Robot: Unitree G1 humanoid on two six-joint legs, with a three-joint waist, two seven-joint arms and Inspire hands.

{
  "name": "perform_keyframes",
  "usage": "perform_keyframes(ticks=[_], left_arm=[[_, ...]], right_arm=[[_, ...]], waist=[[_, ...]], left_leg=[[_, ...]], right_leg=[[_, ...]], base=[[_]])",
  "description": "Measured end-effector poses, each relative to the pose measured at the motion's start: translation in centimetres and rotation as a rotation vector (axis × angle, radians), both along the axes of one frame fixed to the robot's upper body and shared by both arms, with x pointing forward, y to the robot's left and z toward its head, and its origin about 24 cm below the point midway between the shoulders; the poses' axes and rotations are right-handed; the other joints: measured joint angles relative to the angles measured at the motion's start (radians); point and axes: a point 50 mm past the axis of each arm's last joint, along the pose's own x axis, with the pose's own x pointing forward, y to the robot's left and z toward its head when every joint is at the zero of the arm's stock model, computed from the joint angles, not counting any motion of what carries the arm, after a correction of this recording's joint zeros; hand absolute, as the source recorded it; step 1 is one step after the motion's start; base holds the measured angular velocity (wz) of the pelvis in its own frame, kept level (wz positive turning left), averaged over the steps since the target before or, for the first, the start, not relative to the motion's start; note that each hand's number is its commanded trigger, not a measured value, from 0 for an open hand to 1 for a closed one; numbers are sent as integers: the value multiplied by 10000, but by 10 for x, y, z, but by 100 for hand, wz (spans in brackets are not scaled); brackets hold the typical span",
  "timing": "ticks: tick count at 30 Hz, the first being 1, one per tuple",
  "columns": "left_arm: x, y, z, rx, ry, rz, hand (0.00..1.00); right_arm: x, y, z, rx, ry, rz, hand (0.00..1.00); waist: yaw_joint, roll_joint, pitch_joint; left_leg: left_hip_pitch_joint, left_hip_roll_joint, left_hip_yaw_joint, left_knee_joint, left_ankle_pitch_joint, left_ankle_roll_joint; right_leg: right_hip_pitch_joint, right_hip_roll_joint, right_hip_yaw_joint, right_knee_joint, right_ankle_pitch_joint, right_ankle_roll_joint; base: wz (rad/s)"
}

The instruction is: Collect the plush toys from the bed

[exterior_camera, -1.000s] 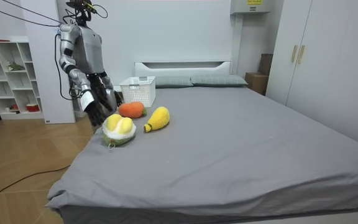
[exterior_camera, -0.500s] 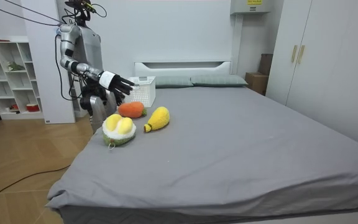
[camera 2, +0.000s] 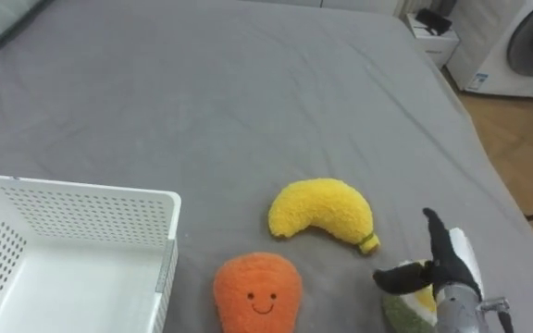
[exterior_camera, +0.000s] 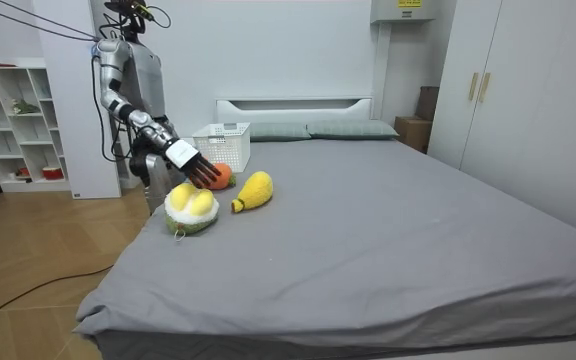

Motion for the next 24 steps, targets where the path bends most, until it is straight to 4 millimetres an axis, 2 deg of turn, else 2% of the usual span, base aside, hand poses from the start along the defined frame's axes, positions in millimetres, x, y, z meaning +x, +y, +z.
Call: perform_keyframes(ticks=[4, 8, 14, 15, 16, 17, 18, 24], left_arm=[[1, -1, 0, -21, -11, 10, 0], [1, -1, -1, -51, 24, 28, 0], [-3, 0, -1, -8, 430, -124, 0], [-4, 0, -2, 40, 605, -292, 0], [-4, 0, -2, 81, 710, -446, 0], [-4, 0, -2, 78, 747, -454, 0], [-5, 0, -2, 67, 833, -531, 0], [-4, 0, -2, -55, 910, -595, 0]], right_arm=[[-18, -5, -18, -16, 1122, -167, 0], [-25, -11, -25, -106, 1590, -169, 0], [-35, -14, -40, -911, 3202, 439, 0], [-37, -15, -41, -1101, 3430, 702, 13], [-42, -16, -43, -1326, 3763, 939, 66], [-43, -16, -44, -1435, 3906, 1039, 88], [-45, -17, -44, -1706, 4140, 1288, 100], [-39, -17, -41, -2911, 4341, 2059, 100]], waist=[[8, -3, -11], [159, -53, -16], [280, -203, -46], [414, -217, -46], [539, -234, -46], [595, -237, -48], [713, -242, -47], [788, -246, -50]], left_leg=[[-20, -5, -169, 59, -1, 0], [121, -6, -231, 58, -3, -1], [151, -29, -481, 221, -8, 1], [151, -27, -482, 225, -8, 1], [145, -26, -484, 235, -7, 0], [145, -26, -489, 239, -7, 0], [144, -27, -489, 244, -7, 0], [111, -31, -602, 287, -7, 0]], right_leg=[[84, -19, -163, -8, 0, -1], [268, -19, -217, -10, 0, -1], [395, -45, -436, -14, 1, -3], [394, -45, -438, -13, 4, -9], [395, -47, -449, -17, 9, -16], [397, -48, -453, -15, 9, -16], [398, -48, -448, -15, 10, -17], [434, -38, -496, -17, 13, -22]], base=[[10], [7], [12], [0], [0], [0], [0], [5]])
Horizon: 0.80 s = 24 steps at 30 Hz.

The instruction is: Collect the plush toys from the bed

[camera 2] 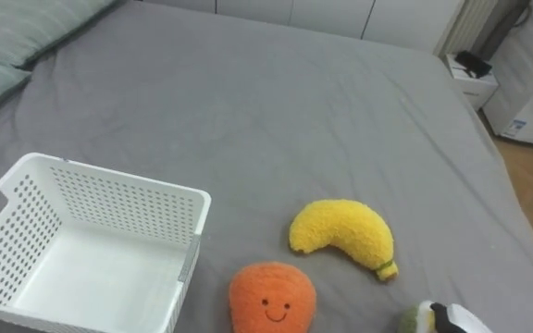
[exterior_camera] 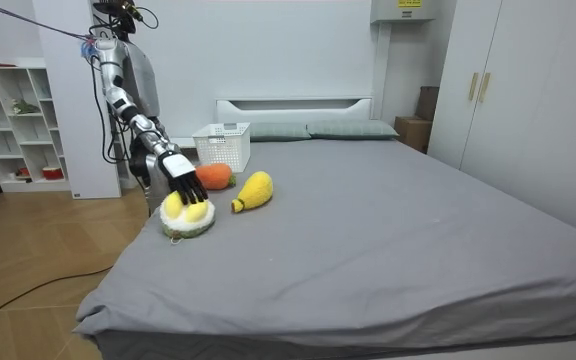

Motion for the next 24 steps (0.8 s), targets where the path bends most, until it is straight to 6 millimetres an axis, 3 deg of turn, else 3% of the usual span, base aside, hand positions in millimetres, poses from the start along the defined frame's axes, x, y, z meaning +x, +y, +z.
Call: perform_keyframes(ticks=[16, 20, 24], left_arm=[[16, -1, 0, -37, -447, -238, 0], [20, -3, 1, -96, -556, -415, 0], [20, -3, 1, -245, -638, -412, 0]], right_arm=[[3, 3, 1, 77, -445, -328, 100], [19, 5, 13, 337, -1314, -243, 100], [43, 7, 37, 493, -2677, 94, 100]], waist=[[-71, 142, -19], [-142, 175, -2], [-302, 183, 17]], left_leg=[[22, -18, -116, 58, 0, -3], [1, -19, -92, 54, -1, -4], [-120, -19, -41, 44, 13, -12]], right_leg=[[96, 1, 36, 8, 5, -8], [113, 5, 22, 19, 5, -8], [-45, 2, 42, 31, 5, -8]], base=[[2], [0], [-3]])
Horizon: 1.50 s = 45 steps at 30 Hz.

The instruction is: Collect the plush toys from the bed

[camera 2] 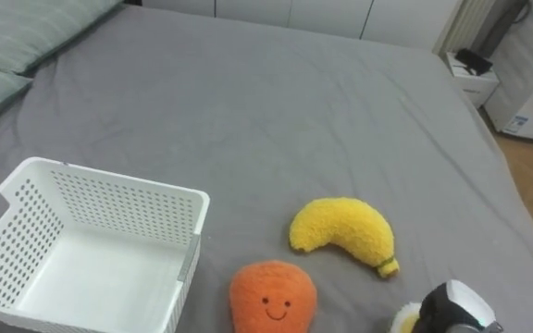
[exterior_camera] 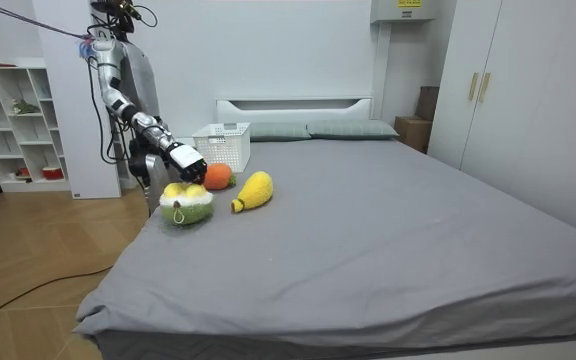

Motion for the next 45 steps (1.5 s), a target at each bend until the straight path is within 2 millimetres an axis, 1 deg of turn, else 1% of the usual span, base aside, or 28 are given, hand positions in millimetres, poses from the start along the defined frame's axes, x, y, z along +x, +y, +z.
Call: perform_keyframes(ticks=[1, 2, 4, 5, 6, 7, 8, 10, 11, 13, 14, 16, 17, 18, 22, 24, 26, 29, 30, 31, 32, 34, 35, 38, 40, 42, 44, 45], left_arm=[[0, 0, 0, -16, -26, 37, 0], [0, 1, 0, -21, -63, 66, 0], [1, 0, 0, -77, -174, 202, 0], [1, 0, 0, -76, -206, 191, 0], [4, 0, 0, -76, -281, 162, 0], [5, 0, 0, -69, -348, 142, 0], [6, 0, 0, -58, -399, 127, 0], [9, 0, 1, -7, -588, 140, 0], [9, 0, 1, -8, -591, 146, 0], [8, 0, 1, -14, -551, 170, 0], [7, 0, 0, -4, -533, 183, 0], [9, 0, 1, 13, -606, 156, 0], [9, 0, 1, 28, -606, 158, 0], [10, 0, 1, 75, -624, 161, 0], [11, -1, 1, 114, -697, 155, 0], [11, -1, 1, 106, -692, 158, 0], [13, -3, 0, 74, -732, 141, 0], [15, -6, -1, -21, -791, 85, 0], [17, -6, -1, -33, -798, 74, 0], [17, -6, -1, -28, -828, 56, 0], [18, -6, -1, -29, -848, 36, 0], [22, -6, -1, -39, -900, -96, 0], [23, -6, -1, -47, -924, -121, 0], [25, -8, -1, -86, -953, -142, 0], [27, -9, -2, -104, -930, -268, 0], [29, -11, -2, -93, -846, -596, 0], [33, -14, -4, -151, -772, -785, 0], [35, -15, -4, -228, -767, -883, 0]], right_arm=[[8, 0, 10, -7, -496, 73, 100], [11, 0, 15, -28, -755, 95, 100], [27, 5, 39, -79, -1866, 484, 100], [31, 7, 45, -79, -2142, 627, 100], [37, 11, 56, -104, -2663, 879, 100], [42, 14, 65, -138, -3095, 1063, 100], [45, 16, 70, -159, -3304, 1161, 100], [55, 25, 96, -303, -4325, 1689, 100], [56, 26, 101, -328, -4543, 1785, 100], [62, 31, 117, -458, -5176, 2037, 100], [64, 32, 120, -478, -5297, 2068, 100], [68, 37, 133, -595, -5818, 2247, 100], [69, 39, 137, -607, -5973, 2328, 100], [70, 43, 146, -592, -6270, 2511, 100], [76, 54, 169, -463, -6871, 3166, 100], [79, 60, 177, -335, -6990, 3448, 100], [83, 65, 182, -209, -7050, 3666, 100], [92, 76, 193, -18, -7200, 4198, 100], [95, 81, 198, -2, -7307, 4419, 100], [96, 87, 202, 35, -7425, 4704, 100], [97, 90, 205, 58, -7499, 4838, 100], [98, 102, 212, 170, -7718, 5402, 100], [97, 105, 214, 210, -7742, 5518, 100], [99, 114, 218, 355, -7749, 5955, 100], [103, 128, 221, 527, -7637, 6492, 100], [105, 140, 222, 680, -7512, 7009, 100], [105, 152, 223, 874, -7406, 7479, 100], [105, 160, 222, 1033, -7294, 7783, 100]], waist=[[-33, -36, 7], [-61, -18, 29], [-86, -41, 28], [-85, -41, 29], [-101, -51, 47], [-99, -83, 45], [-81, -103, 46], [-92, -202, 101], [-84, -204, 115], [-71, -234, 109], [-69, -243, 110], [-42, -245, 104], [-29, -242, 87], [0, -209, 89], [12, -74, 77], [84, -30, 63], [191, -34, 53], [302, -89, 18], [423, -122, -3], [508, -149, -6], [537, -169, -1], [701, -235, 45], [725, -246, 50], [955, -298, 62], [1091, -329, 61], [1116, -327, 65], [1228, -346, 76], [1323, -364, 95]], left_leg=[[-26, 0, 0, 1, 4, -2], [-25, 2, 10, -1, 4, -2], [-16, 18, 150, -87, 21, -7], [-17, 26, 196, -103, 25, -8], [-19, 29, 220, -103, 25, -8], [-13, 29, 237, -132, 25, -7], [-16, 29, 264, -138, 25, -7], [-65, 34, 346, -157, 26, -6], [-67, 38, 370, -169, 25, -6], [-63, 38, 389, -191, 24, -6], [-65, 38, 389, -192, 23, -5], [-148, 37, 391, -194, 21, -3], [-194, 36, 392, -185, 21, -3], [-246, 36, 398, -149, 23, -2], [-280, 39, 393, -141, 23, -2], [-282, 41, 395, -155, 25, -3], [-275, 44, 396, -158, 26, -4], [-260, 44, 397, -159, 28, -3], [-291, 44, 393, -161, 29, -3], [-292, 45, 393, -160, 29, -3], [-295, 45, 389, -160, 29, -3], [-326, 45, 365, -160, 29, -2], [-339, 45, 357, -156, 29, -2], [-412, 40, 313, -162, 29, -2], [-472, 33, 277, -138, 31, 1], [-493, 30, 215, -113, 35, 2], [-503, 25, 156, -87, 43, 6], [-517, 24, 116, -56, 45, 6]], right_leg=[[-24, 0, -3, -1, 0, 0], [-33, 0, 3, -3, 0, 0], [-125, 9, 104, 8, 0, 0], [-157, 16, 150, 17, 1, -1], [-167, 19, 179, 12, 1, -2], [-185, 29, 279, 14, 1, -2], [-213, 32, 305, 16, 1, -2], [-318, 44, 405, 20, 1, -1], [-326, 48, 424, 14, 1, -1], [-334, 55, 448, 11, 1, -1], [-334, 55, 446, 8, 2, 0], [-408, 46, 408, 15, 3, 2], [-460, 45, 404, 22, 3, 2], [-521, 42, 409, 28, 3, 2], [-536, 28, 343, 28, 3, 2], [-544, 27, 313, 27, 3, 2], [-547, 32, 310, 27, 3, 2], [-552, 35, 316, 24, 4, 1], [-552, 36, 312, 22, 3, 1], [-552, 37, 309, 15, 3, 1], [-552, 34, 296, 15, 3, 2], [-552, 29, 261, 10, 3, 2], [-556, 28, 256, 6, 3, 2], [-612, 30, 236, 6, 3, 1], [-669, 27, 218, 11, 3, 2], [-667, 16, 142, 4, 3, 2], [-652, 2, 67, -13, 3, 2], [-635, -13, -8, -22, 3, 2]], base=[[0], [-5], [-15], [-16], [-9], [-7], [-9], [-13], [-11], [-3], [0], [0], [0], [0], [0], [0], [0], [0], [0], [0], [0], [4], [5], [1], [2], [11], [12], [13]])
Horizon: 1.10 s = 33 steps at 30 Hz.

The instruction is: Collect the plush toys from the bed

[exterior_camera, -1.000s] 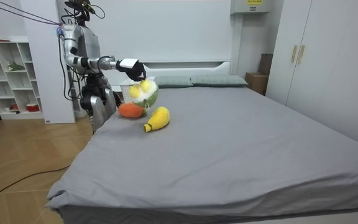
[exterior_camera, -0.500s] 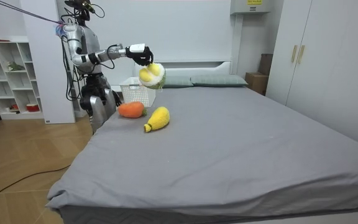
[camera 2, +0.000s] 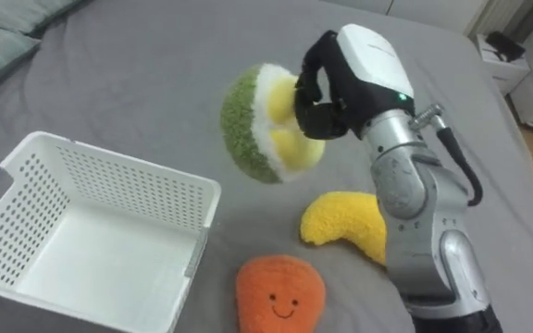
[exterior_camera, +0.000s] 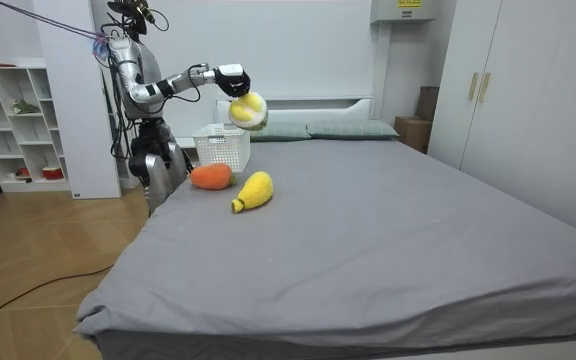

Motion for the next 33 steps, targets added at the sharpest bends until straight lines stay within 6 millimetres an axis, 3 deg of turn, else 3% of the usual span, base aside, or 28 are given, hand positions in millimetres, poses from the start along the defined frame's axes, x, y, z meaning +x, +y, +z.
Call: perform_keyframes(ticks=[3, 4, 5, 10, 15, 20, 22, 23, 25, 33], left_arm=[[8, -2, 0, -111, -140, -214, 0], [14, -4, 1, -123, -251, -359, 0], [16, -4, 1, -117, -300, -419, 0], [24, -8, 3, -158, -559, -669, 0], [26, -8, 3, -146, -558, -734, 0], [30, -5, 4, 0, -592, -816, 0], [28, -2, 5, 128, -526, -832, 0], [29, -1, 5, 145, -531, -846, 0], [29, -1, 5, 155, -529, -864, 0], [30, -3, 5, 114, -495, -1043, 0]], right_arm=[[-1, 15, -4, 49, 536, 785, 100], [-1, 19, -4, 28, 676, 1034, 100], [-1, 21, -6, 0, 755, 1128, 100], [-4, 42, -10, 61, 1242, 1909, 100], [-3, 66, -20, -50, 1798, 2697, 100], [-7, 82, -37, -365, 2625, 3246, 100], [-9, 87, -44, -505, 2996, 3472, 10], [-8, 87, -45, -529, 3079, 3468, 0], [-8, 90, -54, -633, 3413, 3472, 0], [-9, 97, -79, -1190, 4246, 3443, 0]], waist=[[165, -71, 51], [352, -117, 121], [438, -118, 141], [1111, -203, 123], [1258, -224, 130], [1686, -241, 140], [1793, -304, 173], [1810, -327, 185], [1965, -378, 217], [2248, -386, 222]], left_leg=[[-207, -25, -243, 96, 1, 1], [-242, -28, -283, 104, 2, 0], [-272, -29, -309, 103, 4, -2], [-302, -54, -481, 132, 17, 5], [-401, -136, -674, 179, 46, 27], [-465, -155, -795, 144, 91, 26], [-584, -175, -925, 150, 109, 23], [-588, -180, -960, 152, 115, 21], [-624, -191, -1016, 172, 126, 20], [-638, -191, -1030, 175, 128, 22]], right_leg=[[-25, -84, -144, -4, -2, 3], [-49, -79, -216, -5, -2, 3], [-61, -77, -281, -8, -2, 3], [-53, -122, -541, -30, -1, 3], [-16, -139, -657, -146, -2, 7], [-48, -172, -864, -145, -2, 8], [-58, -153, -989, -165, -2, 7], [-68, -155, -1021, -167, -1, 7], [-78, -158, -1079, -174, 1, 7], [-55, -165, -1110, -181, 3, 9]], base=[[20], [17], [7], [11], [9], [9], [15], [16], [8], [0]])
